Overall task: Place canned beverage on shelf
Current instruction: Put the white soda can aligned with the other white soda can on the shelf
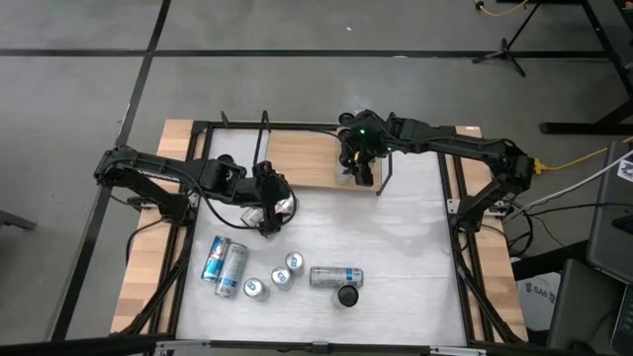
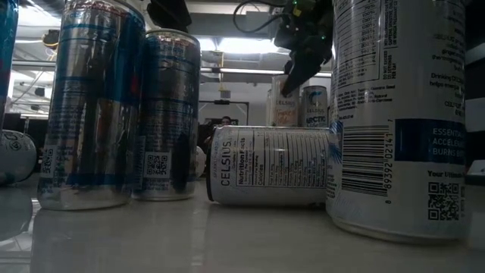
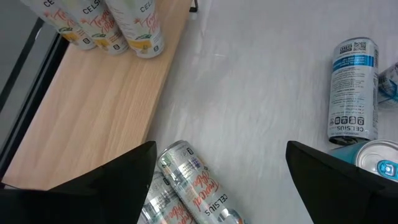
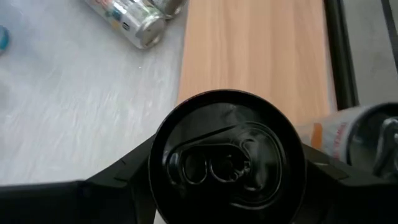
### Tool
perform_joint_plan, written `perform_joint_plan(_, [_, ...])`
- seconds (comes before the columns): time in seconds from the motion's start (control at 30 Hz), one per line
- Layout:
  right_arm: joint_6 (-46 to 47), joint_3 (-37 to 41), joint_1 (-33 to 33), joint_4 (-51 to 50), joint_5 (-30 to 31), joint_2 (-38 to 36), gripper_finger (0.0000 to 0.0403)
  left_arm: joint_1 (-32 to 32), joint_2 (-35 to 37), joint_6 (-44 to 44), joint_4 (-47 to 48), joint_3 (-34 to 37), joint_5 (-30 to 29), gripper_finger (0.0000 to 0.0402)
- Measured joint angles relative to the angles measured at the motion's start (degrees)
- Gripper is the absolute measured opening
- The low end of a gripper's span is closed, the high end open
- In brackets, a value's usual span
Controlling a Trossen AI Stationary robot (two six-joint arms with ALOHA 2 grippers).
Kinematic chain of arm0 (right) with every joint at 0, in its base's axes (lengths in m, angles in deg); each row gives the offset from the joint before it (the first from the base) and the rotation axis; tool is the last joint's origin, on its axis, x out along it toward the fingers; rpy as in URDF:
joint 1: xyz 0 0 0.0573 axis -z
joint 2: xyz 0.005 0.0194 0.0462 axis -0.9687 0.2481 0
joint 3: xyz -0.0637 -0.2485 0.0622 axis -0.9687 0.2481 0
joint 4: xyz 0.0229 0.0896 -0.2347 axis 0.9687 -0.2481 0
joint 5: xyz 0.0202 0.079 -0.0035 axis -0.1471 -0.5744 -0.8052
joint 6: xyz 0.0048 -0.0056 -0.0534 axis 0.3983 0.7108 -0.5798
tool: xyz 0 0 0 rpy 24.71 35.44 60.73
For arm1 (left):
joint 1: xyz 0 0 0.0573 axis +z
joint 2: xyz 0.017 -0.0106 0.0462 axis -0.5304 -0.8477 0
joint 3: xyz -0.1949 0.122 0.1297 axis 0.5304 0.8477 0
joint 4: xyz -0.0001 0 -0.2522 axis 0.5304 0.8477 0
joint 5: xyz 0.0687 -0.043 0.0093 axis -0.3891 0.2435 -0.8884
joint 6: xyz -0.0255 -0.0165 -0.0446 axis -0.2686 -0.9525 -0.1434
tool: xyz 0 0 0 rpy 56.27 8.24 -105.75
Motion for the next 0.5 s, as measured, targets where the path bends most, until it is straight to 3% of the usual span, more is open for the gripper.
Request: perform_joint_plan(0.5, [1.18,-0.24,0.00,-0.07,-0.40,1.38,0.0251,0.00,-0.02,0.00,-0.46,0.02,0.02,0.0348])
